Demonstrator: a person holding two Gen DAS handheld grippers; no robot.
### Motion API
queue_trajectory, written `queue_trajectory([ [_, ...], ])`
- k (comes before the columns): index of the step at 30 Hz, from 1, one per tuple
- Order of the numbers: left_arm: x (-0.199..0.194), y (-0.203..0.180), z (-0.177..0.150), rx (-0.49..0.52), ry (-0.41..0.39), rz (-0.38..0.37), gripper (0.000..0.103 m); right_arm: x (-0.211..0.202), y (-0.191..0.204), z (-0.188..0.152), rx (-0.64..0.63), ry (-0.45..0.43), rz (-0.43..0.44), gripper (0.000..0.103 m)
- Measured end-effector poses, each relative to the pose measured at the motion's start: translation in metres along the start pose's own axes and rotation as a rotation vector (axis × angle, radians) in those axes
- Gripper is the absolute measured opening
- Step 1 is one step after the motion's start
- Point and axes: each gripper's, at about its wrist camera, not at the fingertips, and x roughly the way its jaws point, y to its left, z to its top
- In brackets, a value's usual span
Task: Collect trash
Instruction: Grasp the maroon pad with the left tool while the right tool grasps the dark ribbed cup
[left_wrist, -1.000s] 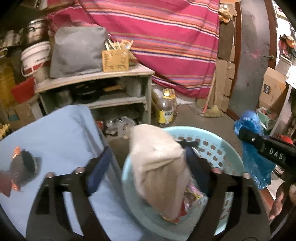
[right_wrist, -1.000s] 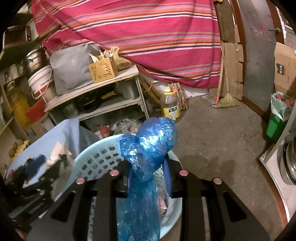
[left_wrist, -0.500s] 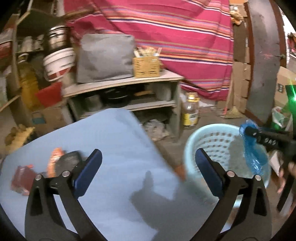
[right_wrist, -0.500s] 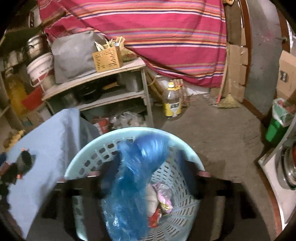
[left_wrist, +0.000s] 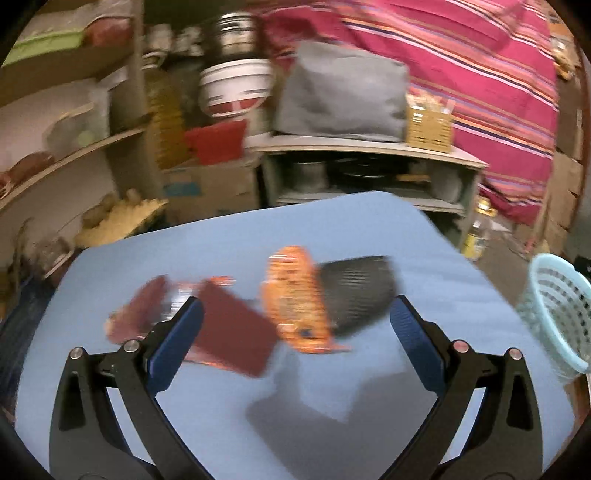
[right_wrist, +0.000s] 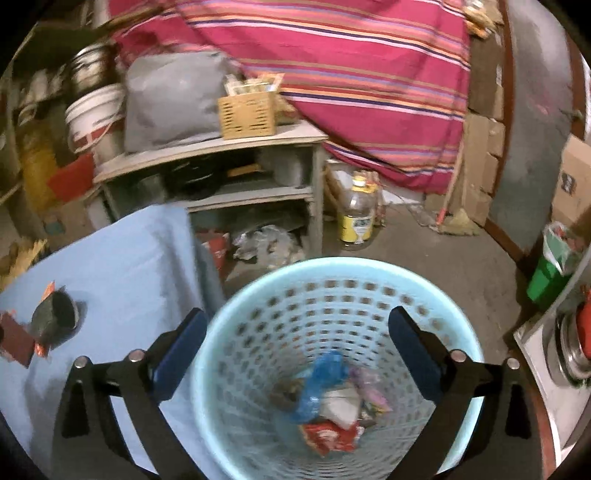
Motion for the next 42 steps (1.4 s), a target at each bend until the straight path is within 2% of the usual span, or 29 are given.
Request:
queue_trajectory([
  [6, 0.014, 0.074, -0.001, -0.072, 0.024, 0.095, 0.098, 0.003, 0.066, -0.005, -0.086, 0.030, 0.073, 0.097],
  [11, 0.028, 0.128, -0.010, -0.185, 0.091, 0.088, 0.097, 0.007, 0.114, -0.014, -0.163, 0.055, 0.104, 0.097],
  [15, 0.039, 0.149, -0.017, -0.234, 0.131, 0.051, 0.097, 0.008, 0.143, -0.018, -0.195, 0.060, 0.128, 0.097],
  [18, 0.045, 0.154, -0.019, -0.225, 0.140, 0.035, 0.096, 0.011, 0.155, -0.020, -0.206, 0.066, 0.139, 0.097],
  [22, 0.056, 0.151, -0.021, -0.202, 0.175, -0.001, 0.076, 0.014, 0.172, -0.023, -0.216, 0.076, 0.153, 0.097],
  [25, 0.062, 0.150, -0.022, -0.195, 0.187, -0.016, 0.073, 0.014, 0.181, -0.025, -0.223, 0.078, 0.162, 0.097],
  [27, 0.062, 0.151, -0.021, -0.193, 0.179, -0.028, 0.067, 0.013, 0.189, -0.027, -0.235, 0.077, 0.165, 0.097],
  [28, 0.062, 0.152, -0.021, -0.196, 0.178, -0.043, 0.057, 0.013, 0.190, -0.028, -0.239, 0.077, 0.165, 0.097],
  [30, 0.064, 0.155, -0.020, -0.211, 0.189, -0.072, 0.056, 0.011, 0.196, -0.029, -0.247, 0.074, 0.167, 0.097],
  [35, 0.060, 0.156, -0.020, -0.220, 0.174, -0.065, 0.056, 0.008, 0.209, -0.031, -0.255, 0.057, 0.191, 0.097],
  [42, 0.027, 0.156, -0.006, -0.190, 0.078, -0.006, 0.056, 0.001, 0.242, -0.036, -0.256, 0.045, 0.270, 0.097],
])
